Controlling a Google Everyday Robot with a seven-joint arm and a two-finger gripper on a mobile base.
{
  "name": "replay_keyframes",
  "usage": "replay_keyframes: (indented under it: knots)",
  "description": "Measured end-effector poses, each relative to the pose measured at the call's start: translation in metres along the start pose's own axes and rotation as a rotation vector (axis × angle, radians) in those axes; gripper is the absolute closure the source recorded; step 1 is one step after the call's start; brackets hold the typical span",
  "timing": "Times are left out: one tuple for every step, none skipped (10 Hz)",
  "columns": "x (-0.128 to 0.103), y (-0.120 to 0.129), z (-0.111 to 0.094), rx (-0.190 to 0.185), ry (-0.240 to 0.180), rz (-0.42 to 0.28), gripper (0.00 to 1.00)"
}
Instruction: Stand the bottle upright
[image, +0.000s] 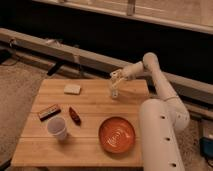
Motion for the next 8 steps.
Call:
replay_keyframes:
  knots:
    - [0.000,-0.001,-0.001,0.005,-0.001,0.001,0.20]
    - [-0.001,-0.002,-0.002,0.014,-0.002,0.001,0.20]
    - [-0.003,-0.003,-0.005,0.027,-0.003,0.000,0.20]
    - [-0.005,-0.004,-0.009,0.038,-0.003,-0.003,0.20]
    - [-0.007,-0.004,-0.013,0.047,0.000,-0.005,0.20]
    - [-0.012,-0.005,-0.020,0.062,0.003,-0.011,0.20]
    - [-0.020,-0.007,-0.029,0.074,0.004,-0.018,0.20]
    - [-0.026,-0.005,-0.035,0.067,0.006,-0.019,0.20]
